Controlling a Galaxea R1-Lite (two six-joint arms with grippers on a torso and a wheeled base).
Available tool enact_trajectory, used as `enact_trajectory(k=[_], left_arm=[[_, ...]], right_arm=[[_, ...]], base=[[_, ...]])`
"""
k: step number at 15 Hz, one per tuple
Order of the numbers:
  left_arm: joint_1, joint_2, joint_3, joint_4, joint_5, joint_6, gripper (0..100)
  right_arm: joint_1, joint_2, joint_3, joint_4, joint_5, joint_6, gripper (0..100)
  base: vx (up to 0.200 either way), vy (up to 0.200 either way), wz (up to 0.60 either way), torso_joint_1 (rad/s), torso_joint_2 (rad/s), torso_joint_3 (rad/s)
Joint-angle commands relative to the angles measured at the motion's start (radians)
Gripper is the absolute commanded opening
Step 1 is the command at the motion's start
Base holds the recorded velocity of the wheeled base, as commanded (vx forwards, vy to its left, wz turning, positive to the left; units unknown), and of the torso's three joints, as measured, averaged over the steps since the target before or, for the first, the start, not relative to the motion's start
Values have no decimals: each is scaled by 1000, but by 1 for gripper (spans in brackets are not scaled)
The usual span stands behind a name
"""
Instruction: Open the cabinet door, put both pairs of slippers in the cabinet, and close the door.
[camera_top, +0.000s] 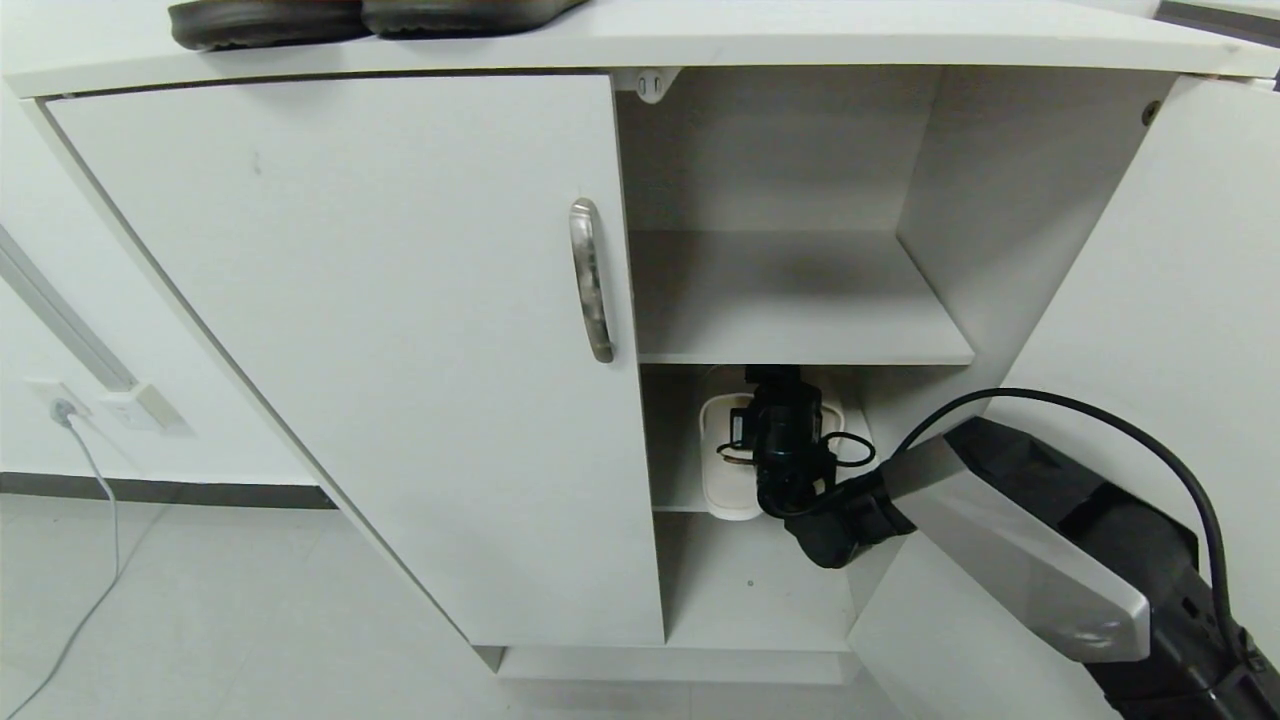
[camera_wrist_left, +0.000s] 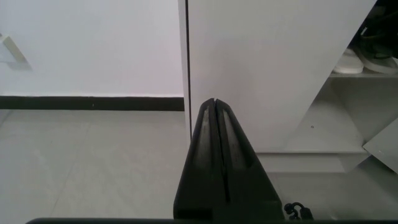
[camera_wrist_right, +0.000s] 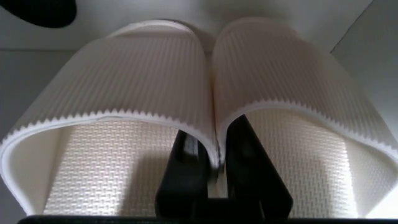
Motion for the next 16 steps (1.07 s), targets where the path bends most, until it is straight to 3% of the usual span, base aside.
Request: enact_trajectory(k=[1, 13, 14, 16], left_arm=[[0, 1, 0, 0, 0, 0, 0], [0, 1, 0, 0, 0, 2, 0], [0, 1, 0, 0, 0, 2, 0], [0, 1, 0, 0, 0, 2, 0]], right_arm=[[-4, 23, -34, 6, 0, 0, 0], [-7, 46, -49, 17, 2, 0, 0], [-7, 46, -49, 18, 2, 0, 100], [-7, 44, -44, 17, 0, 0, 100]], base=[[0, 0, 0, 0, 0, 0], [0, 0, 0, 0, 0, 0], [0, 0, 0, 0, 0, 0], [0, 0, 0, 0, 0, 0]])
